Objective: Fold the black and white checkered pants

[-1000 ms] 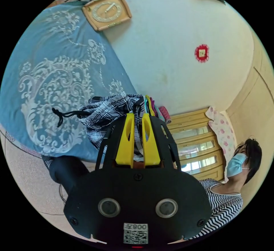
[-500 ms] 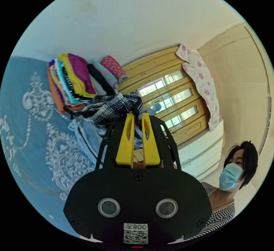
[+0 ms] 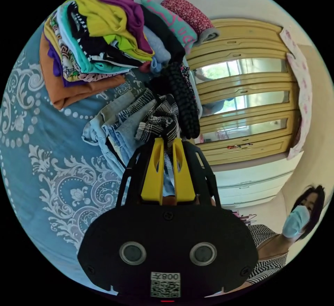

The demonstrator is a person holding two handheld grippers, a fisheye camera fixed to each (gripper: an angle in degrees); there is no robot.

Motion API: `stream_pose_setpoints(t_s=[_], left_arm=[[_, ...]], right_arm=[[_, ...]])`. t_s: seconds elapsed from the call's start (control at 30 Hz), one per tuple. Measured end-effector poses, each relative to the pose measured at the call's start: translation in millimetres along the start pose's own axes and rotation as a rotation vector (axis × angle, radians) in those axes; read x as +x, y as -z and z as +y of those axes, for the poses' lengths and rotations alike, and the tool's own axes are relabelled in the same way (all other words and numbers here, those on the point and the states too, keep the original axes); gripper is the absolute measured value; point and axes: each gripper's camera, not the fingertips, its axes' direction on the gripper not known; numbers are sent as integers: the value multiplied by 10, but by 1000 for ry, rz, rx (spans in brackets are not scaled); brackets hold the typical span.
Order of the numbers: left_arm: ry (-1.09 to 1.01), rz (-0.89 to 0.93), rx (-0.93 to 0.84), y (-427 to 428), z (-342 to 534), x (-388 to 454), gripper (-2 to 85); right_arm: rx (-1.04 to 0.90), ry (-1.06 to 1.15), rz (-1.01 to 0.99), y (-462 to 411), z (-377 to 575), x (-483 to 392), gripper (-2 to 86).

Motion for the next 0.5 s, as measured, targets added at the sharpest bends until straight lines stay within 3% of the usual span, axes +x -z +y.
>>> stream_pose_setpoints(t_s=[0.2,0.5], left_arm=[[-117,-68,-52,-544,-595,-54,40],[-115,15,-12,-1157,-991,-344,48]], right_arm=[[-30,5,-27,51,-36,131,11],[38,-41,-120,437,45,236,21]])
